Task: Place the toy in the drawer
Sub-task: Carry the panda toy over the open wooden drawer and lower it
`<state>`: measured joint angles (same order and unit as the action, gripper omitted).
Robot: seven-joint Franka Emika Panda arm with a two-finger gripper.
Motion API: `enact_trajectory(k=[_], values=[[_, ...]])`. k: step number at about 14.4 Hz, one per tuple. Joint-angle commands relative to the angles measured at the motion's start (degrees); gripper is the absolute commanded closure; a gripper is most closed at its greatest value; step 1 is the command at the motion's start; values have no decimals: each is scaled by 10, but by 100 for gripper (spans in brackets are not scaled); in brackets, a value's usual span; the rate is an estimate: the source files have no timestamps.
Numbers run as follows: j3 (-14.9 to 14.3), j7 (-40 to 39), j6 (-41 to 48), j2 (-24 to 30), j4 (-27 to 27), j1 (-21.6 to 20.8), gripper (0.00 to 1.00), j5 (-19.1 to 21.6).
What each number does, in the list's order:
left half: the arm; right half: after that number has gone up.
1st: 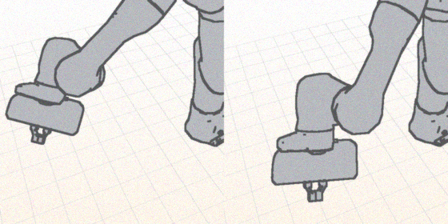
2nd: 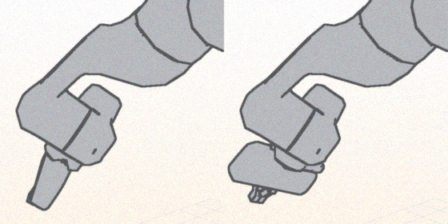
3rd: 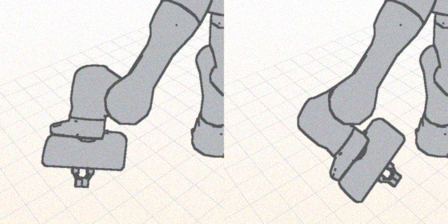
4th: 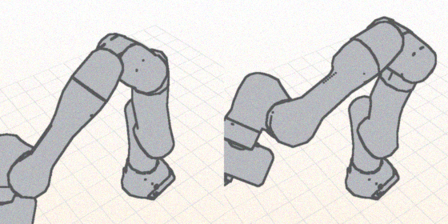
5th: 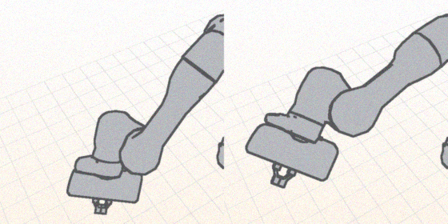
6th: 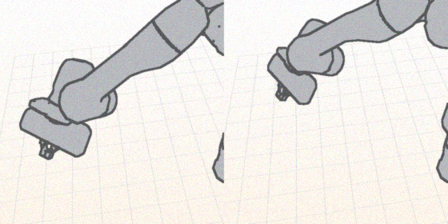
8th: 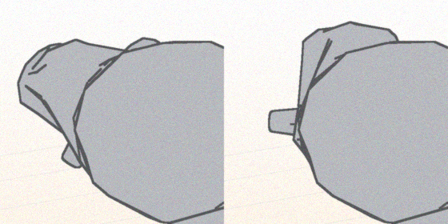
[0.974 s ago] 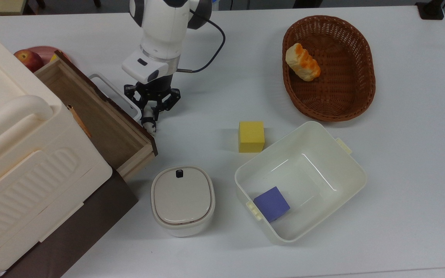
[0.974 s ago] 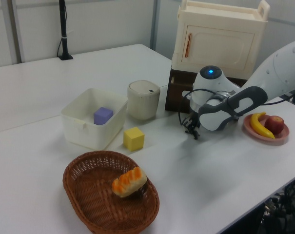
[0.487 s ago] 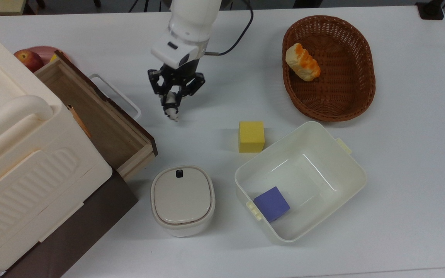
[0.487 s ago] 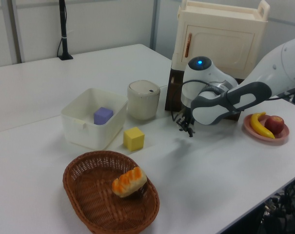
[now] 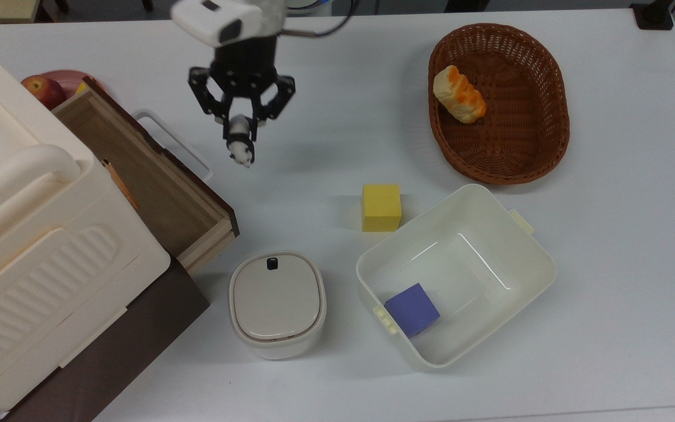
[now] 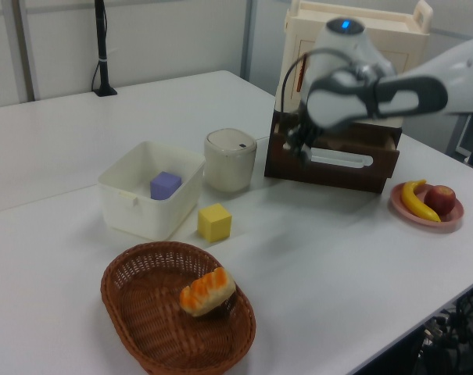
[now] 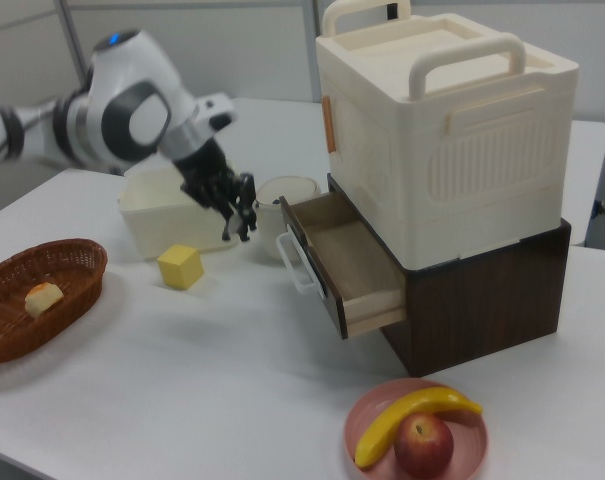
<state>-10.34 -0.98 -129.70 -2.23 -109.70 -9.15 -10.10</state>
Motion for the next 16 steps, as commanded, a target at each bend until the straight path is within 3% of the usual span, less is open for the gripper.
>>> enact_trajectory(k=[1, 3, 6, 8, 12, 14, 15, 16], values=[[-32, -95, 112, -3, 93, -3, 67, 86], [-53, -99, 107, -16, 119, 4, 67, 87], [-85, -135, 93, -81, 178, 22, 67, 85], [-93, -143, 11, -106, 170, 38, 67, 80], [-93, -144, -26, -162, 169, 41, 65, 61], [-93, -138, -32, -168, 170, 43, 6, 60], [-93, -137, -32, -166, 170, 43, 0, 61], [-93, -135, -31, -161, 171, 42, 0, 62]])
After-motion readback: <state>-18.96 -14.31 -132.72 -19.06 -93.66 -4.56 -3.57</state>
